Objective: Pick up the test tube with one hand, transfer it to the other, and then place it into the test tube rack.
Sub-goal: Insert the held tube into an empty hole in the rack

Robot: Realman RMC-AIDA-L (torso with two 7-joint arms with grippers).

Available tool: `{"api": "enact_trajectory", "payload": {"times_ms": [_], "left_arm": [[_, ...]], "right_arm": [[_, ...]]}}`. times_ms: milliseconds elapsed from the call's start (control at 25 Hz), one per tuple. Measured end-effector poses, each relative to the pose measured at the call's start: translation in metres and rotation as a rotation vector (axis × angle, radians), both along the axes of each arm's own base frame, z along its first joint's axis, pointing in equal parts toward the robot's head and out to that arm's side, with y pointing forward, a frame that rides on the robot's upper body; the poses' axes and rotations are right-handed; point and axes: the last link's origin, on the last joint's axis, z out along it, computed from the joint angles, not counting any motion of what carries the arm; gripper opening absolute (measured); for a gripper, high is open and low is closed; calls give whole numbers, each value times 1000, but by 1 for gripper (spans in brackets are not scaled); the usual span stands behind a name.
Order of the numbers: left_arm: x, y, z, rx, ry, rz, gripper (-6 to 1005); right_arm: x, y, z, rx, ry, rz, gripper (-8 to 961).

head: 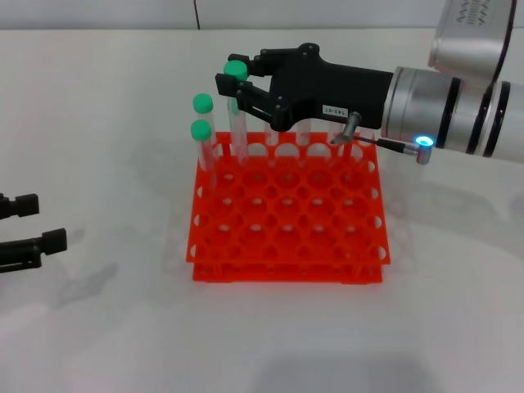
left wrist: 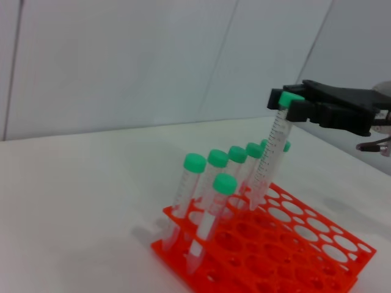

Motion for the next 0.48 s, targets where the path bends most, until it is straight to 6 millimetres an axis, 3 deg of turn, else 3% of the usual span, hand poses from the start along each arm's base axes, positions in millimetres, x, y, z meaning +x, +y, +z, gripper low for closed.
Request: {"api": "enact_trajectory", "payload": {"times_ms": [480], "left_arm": [[-7, 5, 7, 14, 24, 30, 893]], "right_arm": [[-1, 9, -10, -3, -18, -17, 266]]}}
